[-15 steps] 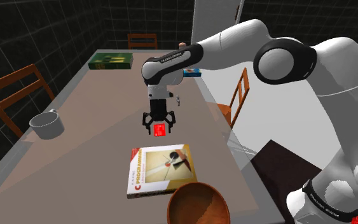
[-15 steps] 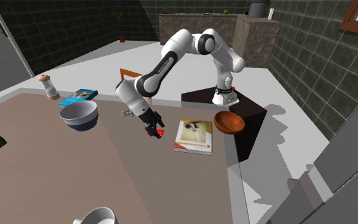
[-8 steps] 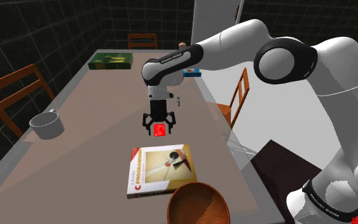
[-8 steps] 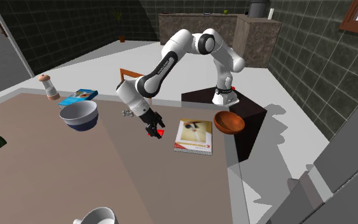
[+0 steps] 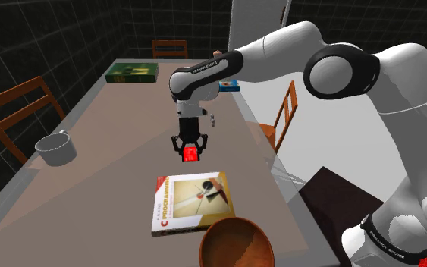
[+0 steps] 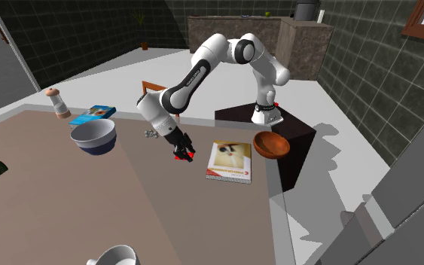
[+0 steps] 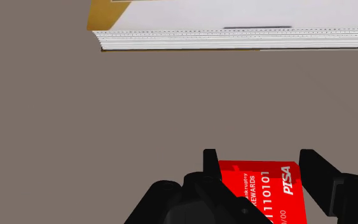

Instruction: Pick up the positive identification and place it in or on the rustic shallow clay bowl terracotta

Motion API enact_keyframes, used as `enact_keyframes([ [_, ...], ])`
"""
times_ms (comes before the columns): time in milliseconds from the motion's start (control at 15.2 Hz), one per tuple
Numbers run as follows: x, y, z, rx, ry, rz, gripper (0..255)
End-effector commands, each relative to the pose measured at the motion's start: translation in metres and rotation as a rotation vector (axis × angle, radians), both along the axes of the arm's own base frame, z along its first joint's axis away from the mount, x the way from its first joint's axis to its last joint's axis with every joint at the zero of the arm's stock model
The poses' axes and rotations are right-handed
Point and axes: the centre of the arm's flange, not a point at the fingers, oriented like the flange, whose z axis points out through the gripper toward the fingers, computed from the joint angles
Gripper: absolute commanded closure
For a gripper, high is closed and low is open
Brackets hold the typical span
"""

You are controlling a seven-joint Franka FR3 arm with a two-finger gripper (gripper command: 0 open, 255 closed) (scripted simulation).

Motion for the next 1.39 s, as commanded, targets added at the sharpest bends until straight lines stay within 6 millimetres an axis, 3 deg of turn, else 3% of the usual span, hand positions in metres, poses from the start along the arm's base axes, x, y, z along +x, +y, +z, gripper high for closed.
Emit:
enact_keyframes([
  [0, -0.002, 0.003, -0.006, 0.002, 0.005, 0.003, 255],
  [1320, -0.002, 0.002, 0.094, 0.002, 0.005, 0.003, 255],
])
